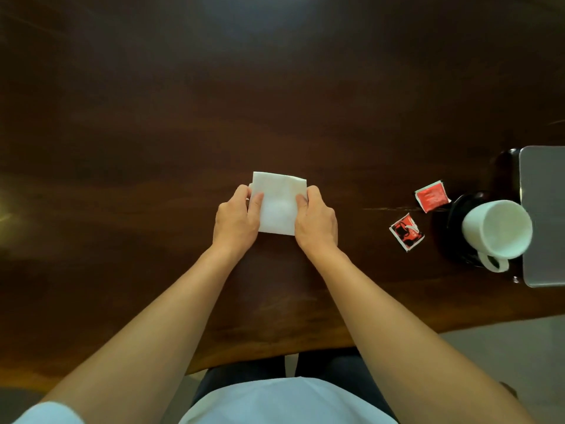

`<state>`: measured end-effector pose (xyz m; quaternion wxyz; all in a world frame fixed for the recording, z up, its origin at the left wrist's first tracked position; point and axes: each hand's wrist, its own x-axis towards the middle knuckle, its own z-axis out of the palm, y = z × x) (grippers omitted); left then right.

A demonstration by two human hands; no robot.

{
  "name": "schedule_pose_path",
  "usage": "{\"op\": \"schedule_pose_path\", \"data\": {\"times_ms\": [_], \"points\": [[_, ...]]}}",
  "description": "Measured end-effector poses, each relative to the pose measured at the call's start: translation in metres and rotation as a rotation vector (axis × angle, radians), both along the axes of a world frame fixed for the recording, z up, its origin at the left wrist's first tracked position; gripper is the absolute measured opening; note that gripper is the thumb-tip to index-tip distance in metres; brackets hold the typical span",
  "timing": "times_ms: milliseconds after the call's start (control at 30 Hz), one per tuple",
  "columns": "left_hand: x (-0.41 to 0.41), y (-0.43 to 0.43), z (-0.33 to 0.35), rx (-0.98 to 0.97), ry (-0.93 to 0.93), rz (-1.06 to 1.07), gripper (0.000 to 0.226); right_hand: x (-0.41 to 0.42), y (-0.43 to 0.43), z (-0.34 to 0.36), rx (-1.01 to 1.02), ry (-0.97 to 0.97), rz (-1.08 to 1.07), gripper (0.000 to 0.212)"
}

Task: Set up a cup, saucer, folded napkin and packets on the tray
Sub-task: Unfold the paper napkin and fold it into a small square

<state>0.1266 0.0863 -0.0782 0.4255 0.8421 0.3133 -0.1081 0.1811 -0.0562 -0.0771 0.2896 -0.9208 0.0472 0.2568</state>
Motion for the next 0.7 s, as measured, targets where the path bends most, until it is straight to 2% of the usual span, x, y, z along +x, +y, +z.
{"op": "schedule_pose_path", "data": {"times_ms": [167,300,500,533,600,700], "points": [[-0.012,-0.012,0.008,0.024,-0.037,0.052,0.015,0.000,0.002,0.001,0.024,-0.016,0.016,0.025],[-0.017,-0.017,0.009,0.085,0.079,0.148,0.021,0.000,0.005,0.002,0.023,0.031,-0.010,0.036],[-0.016,-0.013,0.014,0.085,0.044,0.156,0.009,0.001,0.008,0.005,0.005,0.026,-0.040,0.028],[-0.015,-0.012,0.014,0.108,0.032,0.142,0.012,0.001,0.008,0.005,0.010,0.022,-0.039,0.025],[-0.018,-0.010,0.015,0.281,-0.008,0.036,0.028,0.002,0.008,0.005,0.030,-0.010,-0.033,0.021],[-0.021,-0.011,0.014,0.476,-0.114,-0.201,0.051,-0.002,0.007,0.008,0.013,-0.269,0.073,0.039]]}}
